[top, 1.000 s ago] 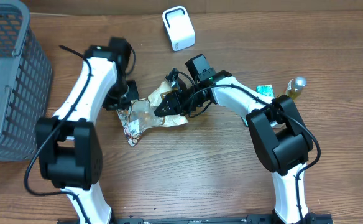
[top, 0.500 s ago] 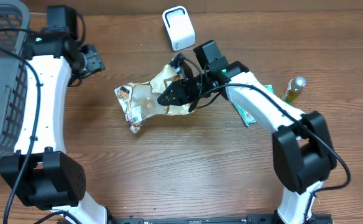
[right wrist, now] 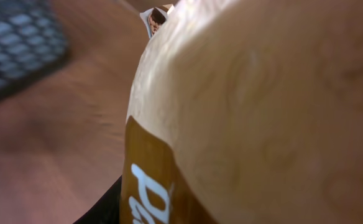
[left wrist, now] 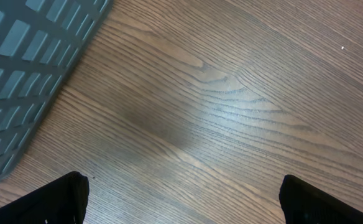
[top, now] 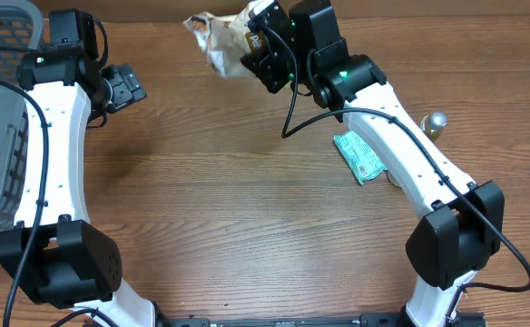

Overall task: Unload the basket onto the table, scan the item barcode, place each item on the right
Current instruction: 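Release the left gripper and lift the bag toward the scanner with right, then hold the Pantree bag in front of the scanner window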

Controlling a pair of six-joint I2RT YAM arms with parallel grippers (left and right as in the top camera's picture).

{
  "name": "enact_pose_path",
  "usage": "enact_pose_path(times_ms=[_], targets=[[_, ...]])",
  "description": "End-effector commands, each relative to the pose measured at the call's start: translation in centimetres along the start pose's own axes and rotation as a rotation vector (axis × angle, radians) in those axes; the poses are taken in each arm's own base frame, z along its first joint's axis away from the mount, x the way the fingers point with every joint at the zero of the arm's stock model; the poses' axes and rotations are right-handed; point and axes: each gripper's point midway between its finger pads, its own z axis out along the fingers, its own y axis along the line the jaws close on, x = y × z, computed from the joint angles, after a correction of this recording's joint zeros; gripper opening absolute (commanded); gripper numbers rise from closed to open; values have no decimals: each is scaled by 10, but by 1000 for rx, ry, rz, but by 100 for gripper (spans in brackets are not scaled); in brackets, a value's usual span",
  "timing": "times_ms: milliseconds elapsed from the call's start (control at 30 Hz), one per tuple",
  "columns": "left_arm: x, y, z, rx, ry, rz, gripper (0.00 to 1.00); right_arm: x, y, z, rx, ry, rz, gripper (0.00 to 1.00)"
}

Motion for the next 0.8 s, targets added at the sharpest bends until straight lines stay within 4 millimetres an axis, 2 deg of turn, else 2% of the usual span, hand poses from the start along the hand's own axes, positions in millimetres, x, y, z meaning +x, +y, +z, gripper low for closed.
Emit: enact_pose_path(times_ms=[0, 200, 300, 400, 600, 767], targets=[[-7, 0, -11, 4, -37, 4, 100, -24, -30, -15, 176, -48, -179, 33], [-7, 0, -11, 4, -37, 4, 100, -38, -56, -6, 313, -109, -219, 33], [-7, 0, -11, 4, -36, 4, 99, -39, -65, 7, 353, -127, -257, 33], [-7, 0, -11, 4, -37, 3, 100, -32, -70, 24, 371, -116, -327, 33], [-7, -1, -11, 4, -37, 4, 100, -14, -102, 44, 535, -64, -395, 33], [-7, 0, -11, 4, -36, 3, 99, -2, -106, 56, 547, -17, -483, 33]])
